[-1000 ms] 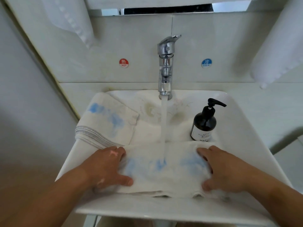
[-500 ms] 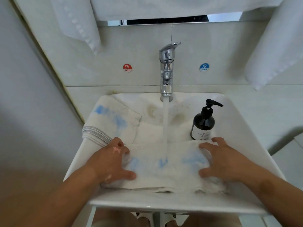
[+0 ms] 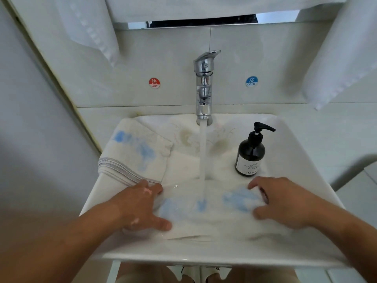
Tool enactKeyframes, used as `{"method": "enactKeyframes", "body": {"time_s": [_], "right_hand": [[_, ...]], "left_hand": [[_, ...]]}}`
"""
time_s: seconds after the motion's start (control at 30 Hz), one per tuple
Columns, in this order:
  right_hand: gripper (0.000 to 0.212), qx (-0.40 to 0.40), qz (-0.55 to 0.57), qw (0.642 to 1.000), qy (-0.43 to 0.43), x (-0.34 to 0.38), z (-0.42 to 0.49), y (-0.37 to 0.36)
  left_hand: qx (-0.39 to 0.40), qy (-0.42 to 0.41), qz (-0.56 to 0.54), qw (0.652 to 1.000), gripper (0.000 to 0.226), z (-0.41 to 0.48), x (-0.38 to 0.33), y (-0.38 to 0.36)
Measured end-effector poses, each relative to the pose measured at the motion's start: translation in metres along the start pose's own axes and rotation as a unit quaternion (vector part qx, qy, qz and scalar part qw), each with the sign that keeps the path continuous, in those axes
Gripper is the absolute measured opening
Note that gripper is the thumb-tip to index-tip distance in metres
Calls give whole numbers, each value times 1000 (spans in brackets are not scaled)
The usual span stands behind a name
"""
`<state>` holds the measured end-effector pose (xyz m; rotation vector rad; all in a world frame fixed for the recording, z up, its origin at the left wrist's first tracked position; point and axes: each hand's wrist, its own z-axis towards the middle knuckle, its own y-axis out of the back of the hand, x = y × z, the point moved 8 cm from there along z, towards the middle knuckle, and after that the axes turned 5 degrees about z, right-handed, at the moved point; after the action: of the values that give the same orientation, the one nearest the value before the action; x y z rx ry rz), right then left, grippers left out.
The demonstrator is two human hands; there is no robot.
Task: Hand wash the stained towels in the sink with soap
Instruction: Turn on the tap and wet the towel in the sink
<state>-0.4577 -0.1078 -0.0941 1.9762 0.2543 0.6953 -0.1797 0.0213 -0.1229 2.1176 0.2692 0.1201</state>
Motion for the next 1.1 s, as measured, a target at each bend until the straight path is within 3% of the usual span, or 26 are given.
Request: {"method": "enactKeyframes", "body": {"time_s": [0.17,0.3,0.47,0.6,0.73,0.9,1.03,1.1], "right_hand": [[57,-120,8,993,3,-5,-22,64],[53,-156,-13,987,-22,-10,-36,80],[49,-125,-51,990,-29,-10,-30,55],[58,-75,-58,995,-40,-12,-15,34],[69,-21,-19,999,-27,1,12,1],[86,72,-2,996,54,44,38,-34],[76,87,19,988,124,86,47,-52],[83,90,40,983,153,100,49,-60]], "left_hand": [[12,-67,-29,997,113,9,-35,-2],[0,-77,-39,996,111,26,-62,0],[-10,-77,-41,996,72,33,-62,10],[-77,-65,-33,994,46,18,-36,36],[-67,-35,-122,990,47,-6,3,56],[-75,-5,-214,974,51,-31,44,79],[-105,-13,-262,959,48,-42,60,91],[-124,-19,-288,949,50,-44,63,95]]}}
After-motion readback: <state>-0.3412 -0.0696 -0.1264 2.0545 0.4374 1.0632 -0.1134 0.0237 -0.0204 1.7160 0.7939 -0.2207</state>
